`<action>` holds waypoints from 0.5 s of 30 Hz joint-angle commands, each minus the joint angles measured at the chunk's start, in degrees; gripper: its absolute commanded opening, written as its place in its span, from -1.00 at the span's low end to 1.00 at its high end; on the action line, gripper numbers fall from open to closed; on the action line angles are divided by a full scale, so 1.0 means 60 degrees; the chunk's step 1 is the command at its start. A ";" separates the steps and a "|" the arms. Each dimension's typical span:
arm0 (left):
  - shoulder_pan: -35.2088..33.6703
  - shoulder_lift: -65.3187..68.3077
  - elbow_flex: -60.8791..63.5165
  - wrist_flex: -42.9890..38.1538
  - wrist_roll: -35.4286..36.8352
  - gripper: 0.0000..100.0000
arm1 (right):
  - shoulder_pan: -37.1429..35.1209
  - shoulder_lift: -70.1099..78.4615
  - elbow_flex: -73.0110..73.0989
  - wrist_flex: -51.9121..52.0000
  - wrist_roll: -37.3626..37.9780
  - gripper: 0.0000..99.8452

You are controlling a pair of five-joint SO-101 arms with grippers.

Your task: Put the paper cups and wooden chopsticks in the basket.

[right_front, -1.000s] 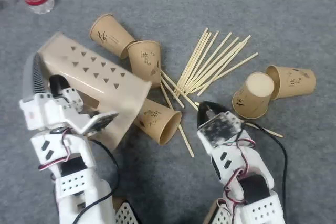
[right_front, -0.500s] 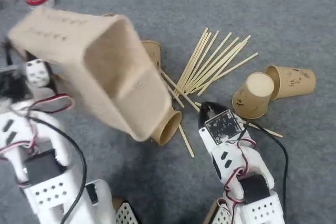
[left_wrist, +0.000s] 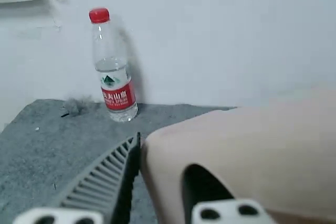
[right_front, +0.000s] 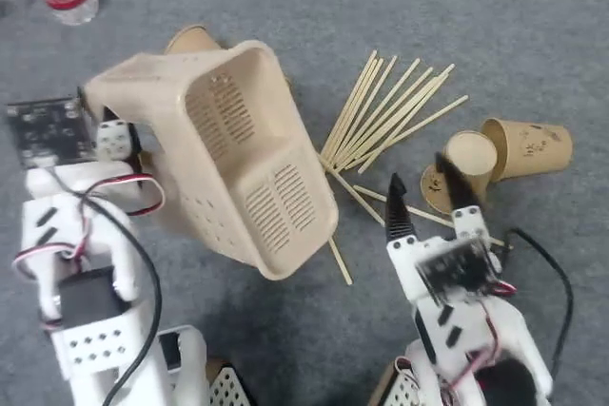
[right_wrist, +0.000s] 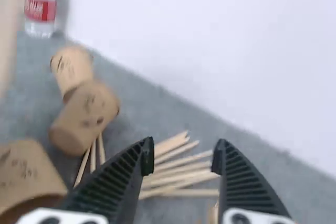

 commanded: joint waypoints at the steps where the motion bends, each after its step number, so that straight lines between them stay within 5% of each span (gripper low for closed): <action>1: 0.0703 -0.0117 0.0930 -0.0469 -0.0894 -0.97 | 0.0066 0.0066 -0.1114 -0.0432 -0.0132 -0.67; 7: 0.1495 -0.0117 0.2733 -0.2505 -0.1392 -0.97 | -0.0007 0.0110 -0.1582 -0.1678 -0.0161 -0.70; 15: 0.2681 -0.0117 0.3143 -0.3370 -0.1685 -0.97 | -0.2498 0.2440 -0.2227 -0.1106 -0.0777 -0.58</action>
